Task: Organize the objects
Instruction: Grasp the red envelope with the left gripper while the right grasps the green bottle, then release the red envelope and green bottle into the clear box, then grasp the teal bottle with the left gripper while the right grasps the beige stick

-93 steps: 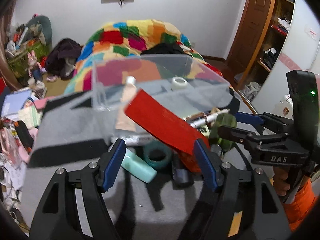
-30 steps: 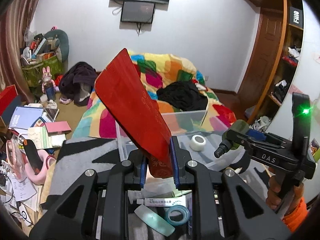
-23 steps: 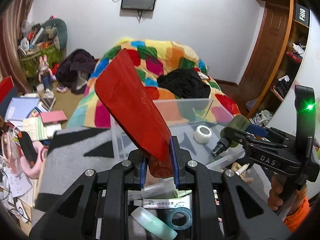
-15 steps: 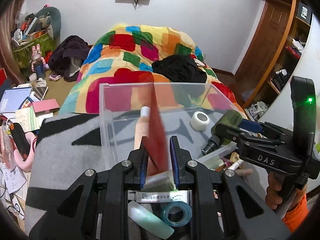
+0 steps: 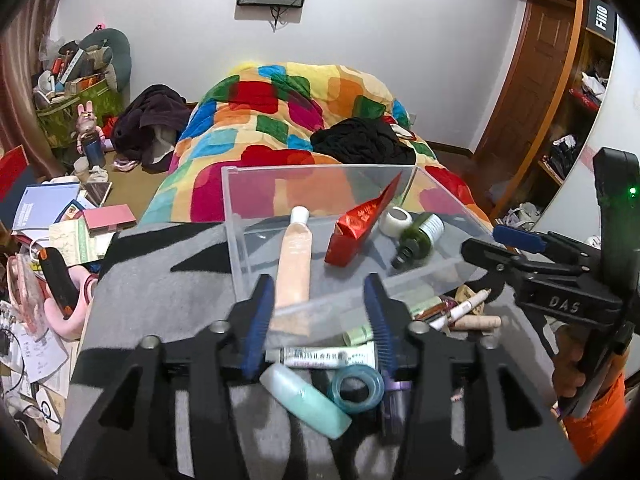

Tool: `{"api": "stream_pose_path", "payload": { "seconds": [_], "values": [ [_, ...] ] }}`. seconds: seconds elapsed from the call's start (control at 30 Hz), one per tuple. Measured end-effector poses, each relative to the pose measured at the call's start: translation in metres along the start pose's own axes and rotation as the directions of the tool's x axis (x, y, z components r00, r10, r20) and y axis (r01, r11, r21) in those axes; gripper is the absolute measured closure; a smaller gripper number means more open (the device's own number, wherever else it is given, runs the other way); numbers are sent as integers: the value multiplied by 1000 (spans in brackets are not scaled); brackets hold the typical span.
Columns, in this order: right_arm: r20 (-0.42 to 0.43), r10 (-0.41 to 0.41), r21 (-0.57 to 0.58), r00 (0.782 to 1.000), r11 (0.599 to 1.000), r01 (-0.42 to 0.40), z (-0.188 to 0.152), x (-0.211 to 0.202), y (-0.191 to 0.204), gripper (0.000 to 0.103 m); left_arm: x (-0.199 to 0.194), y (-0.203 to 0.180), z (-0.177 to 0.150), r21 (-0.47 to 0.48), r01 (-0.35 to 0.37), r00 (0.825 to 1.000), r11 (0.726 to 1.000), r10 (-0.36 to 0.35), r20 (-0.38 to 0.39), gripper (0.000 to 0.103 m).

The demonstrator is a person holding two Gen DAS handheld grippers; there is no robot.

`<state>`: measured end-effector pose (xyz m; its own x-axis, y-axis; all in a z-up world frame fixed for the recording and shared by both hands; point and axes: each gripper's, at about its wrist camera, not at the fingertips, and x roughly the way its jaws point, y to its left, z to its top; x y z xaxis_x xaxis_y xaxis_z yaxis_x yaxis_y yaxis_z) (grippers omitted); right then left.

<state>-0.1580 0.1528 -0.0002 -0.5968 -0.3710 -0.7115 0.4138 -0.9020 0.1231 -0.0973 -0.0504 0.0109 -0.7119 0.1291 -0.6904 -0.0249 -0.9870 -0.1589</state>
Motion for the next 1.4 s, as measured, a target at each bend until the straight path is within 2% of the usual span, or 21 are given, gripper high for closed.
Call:
{"api": "stream_pose_path", "payload": {
  "seconds": [0.13,0.27,0.5,0.63,0.7,0.77,0.8,0.87,0.9,0.97,1.13,1.27,1.4],
  "values": [
    [24,-5,0,1000,1000,5,-11,-15,-9,33,-7,-1,-10,8,-19,1000,1000,19,-1,46],
    [24,-30,-4,999,1000,30,-27,-26,-23,33,-8,2,-22,3,-24,999,1000,24,-32,43],
    [-59,-28,-41,998,999,26,-57,-15,-35,33,16,13,-48,-40,-37,988,999,31,-151,42],
    [-120,-10,-92,993,996,-1,-73,3,-28,33,29,24,-55,-112,-27,981,993,4,-194,42],
    [-141,5,-96,990,995,-19,-77,10,-27,38,29,26,-56,-128,-18,980,992,-8,-198,42],
    [-164,20,-103,986,994,-37,-77,15,-27,58,29,27,-58,-131,-12,980,991,-15,-200,44],
    [-170,30,-104,985,993,-48,-78,15,-27,61,27,27,-59,-129,-10,980,992,-16,-197,46],
    [-177,45,-105,983,992,-64,-80,14,-27,73,25,28,-61,-113,-18,979,993,-5,-203,57],
    [-179,52,-106,982,992,-71,-82,13,-28,76,25,30,-62,-101,-26,977,995,3,-214,67],
    [-186,77,-103,979,990,-98,-86,9,-28,82,22,31,-66,-74,-38,976,997,21,-216,72],
    [-202,123,-133,972,980,-151,-98,-3,-20,82,12,31,-73,-21,-49,976,999,43,-215,74],
    [-197,103,-174,975,975,-138,-97,-6,-9,82,12,25,-76,26,-84,977,996,87,-196,74],
    [-196,91,-160,976,979,-124,-88,2,-8,82,17,21,-75,52,-111,979,992,118,-169,74]
  ]
}}
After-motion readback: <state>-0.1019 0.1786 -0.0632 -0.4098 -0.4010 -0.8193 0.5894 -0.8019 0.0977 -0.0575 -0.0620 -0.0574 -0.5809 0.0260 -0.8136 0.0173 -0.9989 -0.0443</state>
